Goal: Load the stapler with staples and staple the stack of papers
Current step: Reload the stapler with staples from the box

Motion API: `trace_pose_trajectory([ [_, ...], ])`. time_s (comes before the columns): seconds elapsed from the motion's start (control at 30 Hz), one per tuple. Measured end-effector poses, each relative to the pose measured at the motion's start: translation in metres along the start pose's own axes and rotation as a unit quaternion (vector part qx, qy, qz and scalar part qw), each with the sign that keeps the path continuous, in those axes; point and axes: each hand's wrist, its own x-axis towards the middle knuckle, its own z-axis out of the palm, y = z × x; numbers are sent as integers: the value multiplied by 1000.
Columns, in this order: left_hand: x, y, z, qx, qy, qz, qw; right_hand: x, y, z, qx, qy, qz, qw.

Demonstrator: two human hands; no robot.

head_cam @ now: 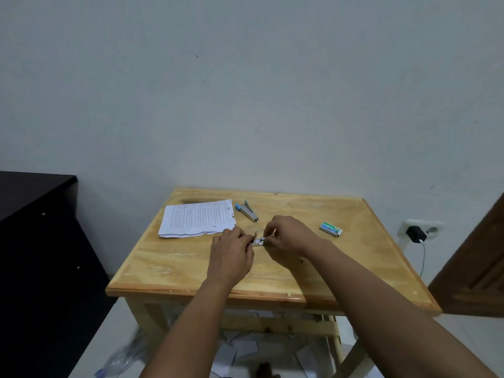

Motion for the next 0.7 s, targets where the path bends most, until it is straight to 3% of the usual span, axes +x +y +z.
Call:
trace_pose_trajectory([
  [0.7, 0, 1, -3, -3, -8, -2, 1000, 15, -6, -3, -8, -34, -11, 999],
])
